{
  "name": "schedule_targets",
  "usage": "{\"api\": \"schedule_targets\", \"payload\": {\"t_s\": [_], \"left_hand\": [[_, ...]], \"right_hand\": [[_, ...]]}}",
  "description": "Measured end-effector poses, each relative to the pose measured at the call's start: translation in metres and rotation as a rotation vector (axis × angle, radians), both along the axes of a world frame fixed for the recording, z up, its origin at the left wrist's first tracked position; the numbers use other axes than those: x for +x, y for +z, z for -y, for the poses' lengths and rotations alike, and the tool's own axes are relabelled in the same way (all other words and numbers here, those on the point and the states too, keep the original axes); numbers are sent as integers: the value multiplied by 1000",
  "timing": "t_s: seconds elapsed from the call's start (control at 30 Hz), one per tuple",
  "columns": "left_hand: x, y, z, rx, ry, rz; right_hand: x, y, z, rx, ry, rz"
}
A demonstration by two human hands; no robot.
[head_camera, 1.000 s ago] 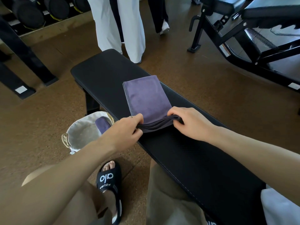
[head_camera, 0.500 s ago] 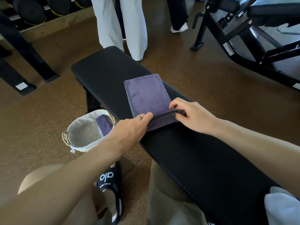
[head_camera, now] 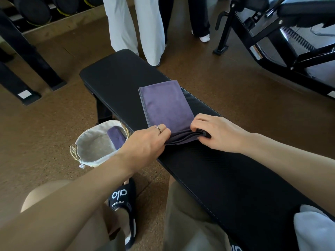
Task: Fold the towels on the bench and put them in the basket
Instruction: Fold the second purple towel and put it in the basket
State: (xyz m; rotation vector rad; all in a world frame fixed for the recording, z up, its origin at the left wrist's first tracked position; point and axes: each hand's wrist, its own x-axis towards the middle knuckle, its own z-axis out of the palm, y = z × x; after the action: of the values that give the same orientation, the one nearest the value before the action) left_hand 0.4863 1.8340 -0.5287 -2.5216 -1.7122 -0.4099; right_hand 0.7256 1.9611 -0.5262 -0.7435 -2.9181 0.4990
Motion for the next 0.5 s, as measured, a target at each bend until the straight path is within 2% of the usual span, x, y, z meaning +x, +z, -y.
{"api": "schedule_targets", "payload": {"t_s": [0.1,0.23,0.37,0.5], "left_hand": [[-2,-2,3,-40,11,59],[-8,-3,4,-115,70,132],[-13,-2,-1,-236,203,329],[-17,-2,-11,-230,231,443]], "right_hand": [[2,1,2,0,-31,-24],[4,-3,-1,-185,-175,-121],[-1,-7,-5,-319,-284,-167],[-12,-4,-9,-387,-394,-184]]}}
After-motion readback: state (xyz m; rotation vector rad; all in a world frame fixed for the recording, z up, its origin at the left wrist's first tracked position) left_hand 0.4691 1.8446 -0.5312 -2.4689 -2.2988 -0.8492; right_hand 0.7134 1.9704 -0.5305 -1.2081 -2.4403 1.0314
